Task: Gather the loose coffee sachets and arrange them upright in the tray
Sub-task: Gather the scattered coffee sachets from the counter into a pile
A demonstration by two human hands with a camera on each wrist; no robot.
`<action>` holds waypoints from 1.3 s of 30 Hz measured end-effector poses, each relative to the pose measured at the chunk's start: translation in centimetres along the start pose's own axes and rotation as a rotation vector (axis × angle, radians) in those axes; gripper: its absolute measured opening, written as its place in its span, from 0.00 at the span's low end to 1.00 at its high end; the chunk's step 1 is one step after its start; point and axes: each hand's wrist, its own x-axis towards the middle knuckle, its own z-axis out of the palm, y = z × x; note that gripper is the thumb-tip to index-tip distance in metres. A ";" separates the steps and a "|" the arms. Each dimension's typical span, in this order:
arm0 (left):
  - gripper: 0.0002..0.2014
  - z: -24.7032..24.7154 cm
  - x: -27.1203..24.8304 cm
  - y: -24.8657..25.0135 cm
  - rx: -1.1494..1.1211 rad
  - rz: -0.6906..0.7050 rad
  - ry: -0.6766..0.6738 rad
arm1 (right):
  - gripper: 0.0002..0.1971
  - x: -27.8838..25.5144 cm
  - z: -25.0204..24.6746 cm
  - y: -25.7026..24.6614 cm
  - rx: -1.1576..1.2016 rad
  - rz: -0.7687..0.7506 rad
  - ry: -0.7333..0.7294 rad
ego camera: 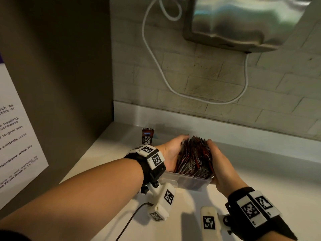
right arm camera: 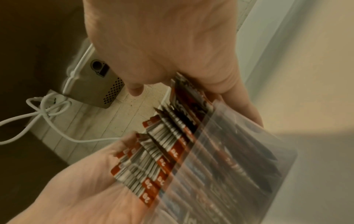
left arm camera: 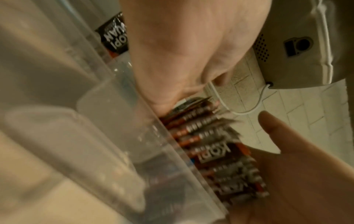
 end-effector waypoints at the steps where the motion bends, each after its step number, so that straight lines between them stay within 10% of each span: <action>1: 0.23 0.2 0.1 -0.2 -0.002 0.010 0.044 | 0.29 0.0 0.0 0.0 0.001 -0.003 0.000; 15: 0.18 0.4 -0.7 -0.2 0.039 0.038 0.208 | 0.26 0.1 -0.3 0.1 -0.013 0.011 0.023; 22: 0.15 -3.5 -1.2 1.5 0.753 0.535 0.906 | 0.28 0.1 -0.7 0.2 -0.038 0.020 0.017; 25: 0.29 -7.0 -2.0 2.6 0.729 0.419 1.133 | 0.28 0.1 -0.6 0.1 -0.042 0.024 0.019; 28: 0.24 -10.0 -1.4 2.3 0.788 0.233 1.024 | 0.28 -0.1 -0.5 0.0 -0.044 0.028 0.022; 32: 0.12 -8.7 -2.0 1.0 0.870 0.402 1.009 | 0.26 -0.2 -0.6 0.1 -0.046 0.026 0.018; 39: 0.10 -2.9 -0.8 -1.3 0.682 0.430 0.457 | 0.26 -0.4 -0.5 0.0 -0.033 0.028 0.026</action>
